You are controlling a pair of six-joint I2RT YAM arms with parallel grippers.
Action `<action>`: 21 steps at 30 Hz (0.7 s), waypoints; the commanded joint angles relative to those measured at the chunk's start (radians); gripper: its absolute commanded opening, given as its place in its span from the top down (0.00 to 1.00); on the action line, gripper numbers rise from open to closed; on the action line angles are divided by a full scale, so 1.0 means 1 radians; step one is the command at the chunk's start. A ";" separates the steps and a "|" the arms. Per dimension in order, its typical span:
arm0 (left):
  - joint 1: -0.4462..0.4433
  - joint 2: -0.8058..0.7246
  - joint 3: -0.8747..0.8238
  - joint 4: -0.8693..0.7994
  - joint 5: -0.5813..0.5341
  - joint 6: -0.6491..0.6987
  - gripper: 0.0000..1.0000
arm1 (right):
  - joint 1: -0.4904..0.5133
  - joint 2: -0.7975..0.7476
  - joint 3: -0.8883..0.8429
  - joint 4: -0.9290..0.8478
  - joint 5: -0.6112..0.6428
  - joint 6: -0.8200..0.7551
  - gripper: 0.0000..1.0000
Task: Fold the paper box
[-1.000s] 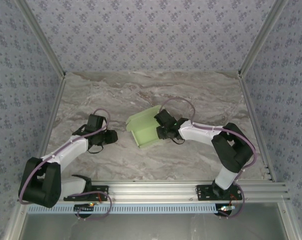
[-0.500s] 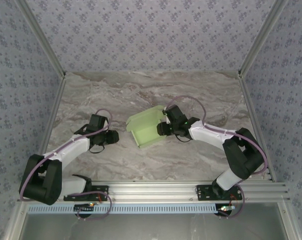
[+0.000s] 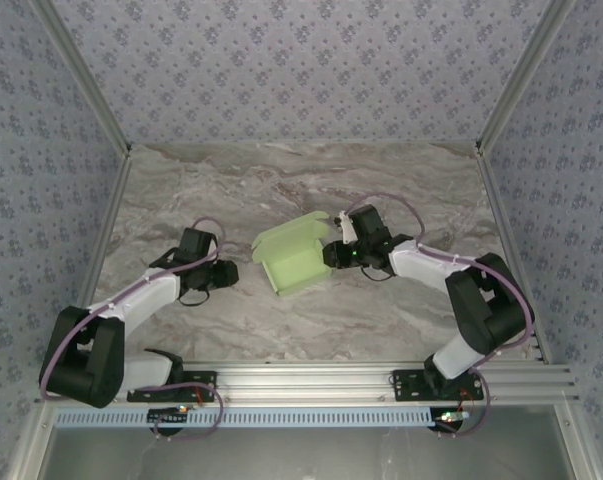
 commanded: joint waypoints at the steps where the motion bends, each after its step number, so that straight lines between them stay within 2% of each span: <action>1: -0.006 -0.004 0.024 -0.002 0.006 0.023 0.57 | -0.004 0.032 0.004 0.020 -0.045 -0.021 0.69; 9: -0.006 -0.005 0.021 -0.005 0.005 0.028 0.57 | -0.004 0.064 0.014 0.015 -0.036 -0.041 0.70; 14: -0.006 -0.005 0.020 -0.002 0.005 0.032 0.57 | -0.003 0.072 0.020 0.008 -0.028 -0.050 0.75; 21: -0.006 -0.005 0.016 -0.001 0.007 0.034 0.57 | 0.031 0.069 0.053 -0.084 0.095 -0.069 0.82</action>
